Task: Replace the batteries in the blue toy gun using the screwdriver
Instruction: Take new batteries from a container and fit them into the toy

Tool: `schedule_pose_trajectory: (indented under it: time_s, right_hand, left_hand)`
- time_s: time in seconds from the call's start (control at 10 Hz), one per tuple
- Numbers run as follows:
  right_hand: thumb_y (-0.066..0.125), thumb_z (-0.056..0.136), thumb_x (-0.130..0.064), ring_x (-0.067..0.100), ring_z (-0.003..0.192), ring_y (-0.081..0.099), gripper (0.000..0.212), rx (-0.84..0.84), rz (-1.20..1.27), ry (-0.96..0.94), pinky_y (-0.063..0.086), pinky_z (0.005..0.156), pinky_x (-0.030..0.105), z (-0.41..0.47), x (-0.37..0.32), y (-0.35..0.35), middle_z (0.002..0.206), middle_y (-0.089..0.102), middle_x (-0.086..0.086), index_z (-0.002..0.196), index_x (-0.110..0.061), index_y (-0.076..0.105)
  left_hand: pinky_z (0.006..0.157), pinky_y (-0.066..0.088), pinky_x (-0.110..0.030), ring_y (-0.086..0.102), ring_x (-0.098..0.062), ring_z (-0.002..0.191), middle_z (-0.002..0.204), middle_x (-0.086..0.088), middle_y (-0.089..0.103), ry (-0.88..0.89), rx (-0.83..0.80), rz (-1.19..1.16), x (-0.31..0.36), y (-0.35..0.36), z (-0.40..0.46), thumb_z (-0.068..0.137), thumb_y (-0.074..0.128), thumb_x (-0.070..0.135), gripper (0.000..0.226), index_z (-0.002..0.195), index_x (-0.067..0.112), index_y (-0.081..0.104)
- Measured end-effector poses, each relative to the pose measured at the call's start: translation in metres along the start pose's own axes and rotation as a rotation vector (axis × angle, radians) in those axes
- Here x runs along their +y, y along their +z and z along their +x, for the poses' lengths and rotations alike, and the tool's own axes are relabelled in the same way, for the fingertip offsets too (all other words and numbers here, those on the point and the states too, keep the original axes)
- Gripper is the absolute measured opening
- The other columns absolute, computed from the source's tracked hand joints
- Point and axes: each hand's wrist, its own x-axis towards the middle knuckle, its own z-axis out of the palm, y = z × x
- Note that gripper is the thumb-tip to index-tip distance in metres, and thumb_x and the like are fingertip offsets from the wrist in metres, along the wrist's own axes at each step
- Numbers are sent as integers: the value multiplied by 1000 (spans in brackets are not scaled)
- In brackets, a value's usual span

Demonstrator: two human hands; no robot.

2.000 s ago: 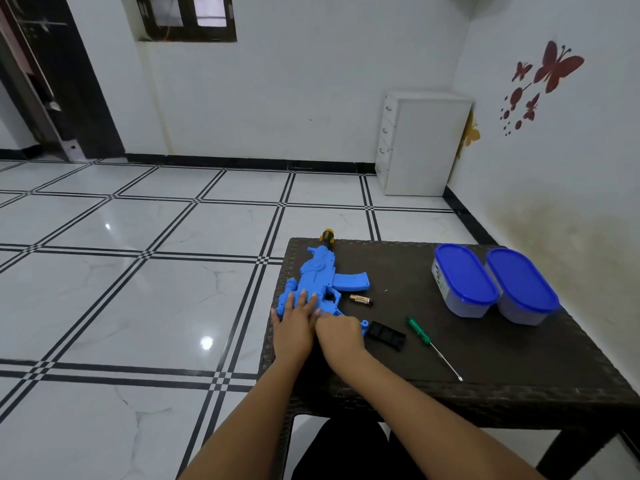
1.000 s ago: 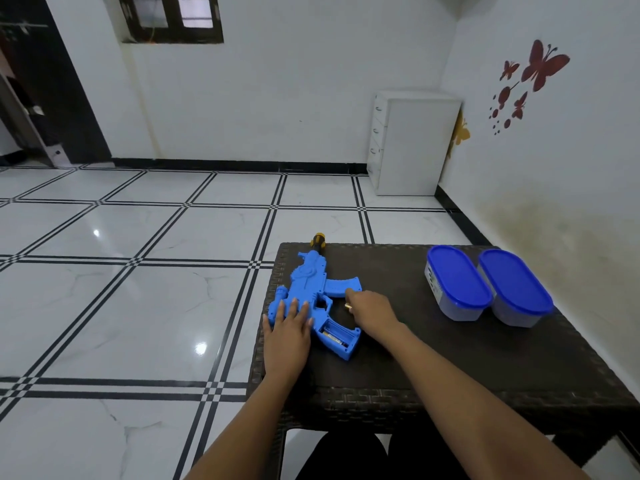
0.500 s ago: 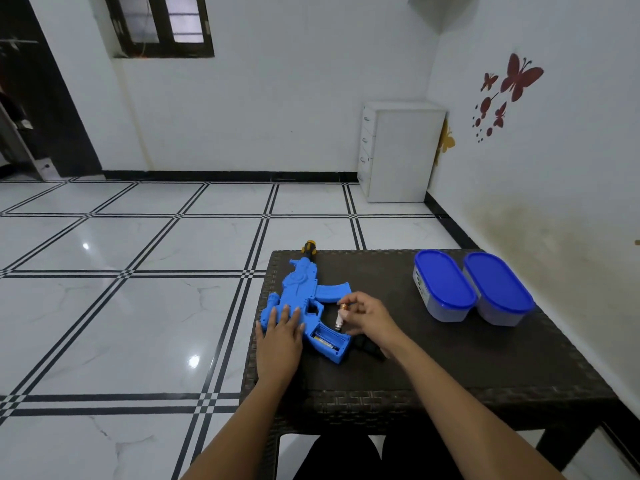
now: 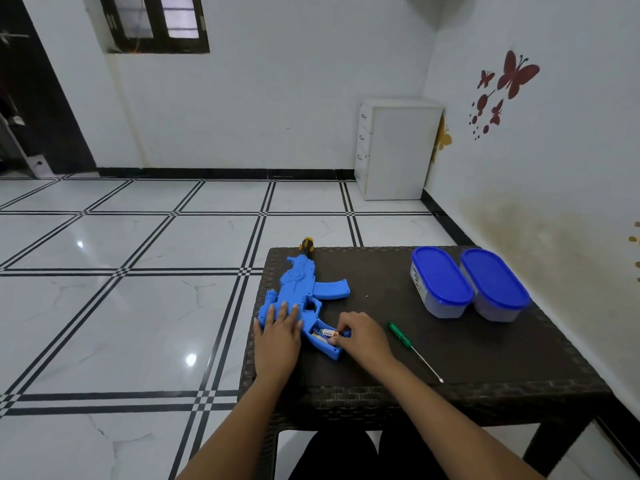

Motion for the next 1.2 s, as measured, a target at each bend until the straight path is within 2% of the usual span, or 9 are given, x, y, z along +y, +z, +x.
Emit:
schedule_pose_trajectory:
  time_s: [0.1,0.3,0.5,0.6,0.8,0.9,1.0,1.1,1.2]
  right_hand:
    - [70,79,-31,14,83,53,14,-54,89,36,40,70,31,2,6,-3,93,64,1,81,-21,60]
    - [66,84,-30,14,97,62,22,-189,138,42,48,87,33,10,8,-15,105,71,-1,101,-17,72]
    - [77,74,-22,15,84,59,15,-98,229,148,47,73,32,11,6,-2,90,66,0,76,-18,62]
    - [77,74,-19,14,78,56,28,-101,227,208,44,67,30,19,-2,-1,78,59,-3,64,-21,50]
    - [76,75,-15,13,79,55,31,-149,181,278,44,66,28,29,-11,-1,75,57,-4,62,-20,48]
    - [74,77,-17,14,78,55,27,-87,204,264,45,68,29,22,-11,4,81,59,-2,66,-20,50]
    - [68,83,-25,18,88,59,14,-83,134,172,46,76,31,12,-8,1,93,64,3,85,-12,65]
    - [63,87,-25,18,91,62,19,85,235,156,48,82,31,10,5,-13,100,69,6,95,-8,70]
    - [66,86,-23,18,99,62,23,115,205,255,49,86,30,14,23,-31,108,68,6,104,-11,67]
  left_hand:
    - [117,-1,-43,0,-17,147,158,4,12,3,-1,7,0,0,0,102,24,36,48,149,27,20]
    - [117,-2,-43,0,-17,147,158,4,12,2,-1,5,0,0,0,102,24,36,48,149,27,19]
    - [117,-3,-42,-1,-17,147,158,4,11,-1,-1,-4,0,1,0,103,25,35,48,149,27,19]
    - [117,-4,-41,-1,-17,147,158,3,11,0,-3,-4,0,0,0,103,24,34,47,149,27,19]
    - [117,-4,-42,-1,-18,147,159,3,10,-5,-10,18,0,2,1,103,23,35,48,149,27,17]
    - [117,-3,-42,-1,-19,147,159,2,10,1,-14,31,1,1,1,103,23,35,48,150,26,17]
    - [117,-1,-43,-1,-19,147,159,2,11,-1,-20,34,0,1,0,103,23,35,48,150,26,17]
    - [117,-1,-43,-1,-18,147,158,2,11,-1,-16,15,0,1,-1,103,22,36,48,150,26,17]
    - [117,-1,-43,0,-19,147,158,2,11,-2,-18,14,1,1,-2,103,22,36,48,150,27,17]
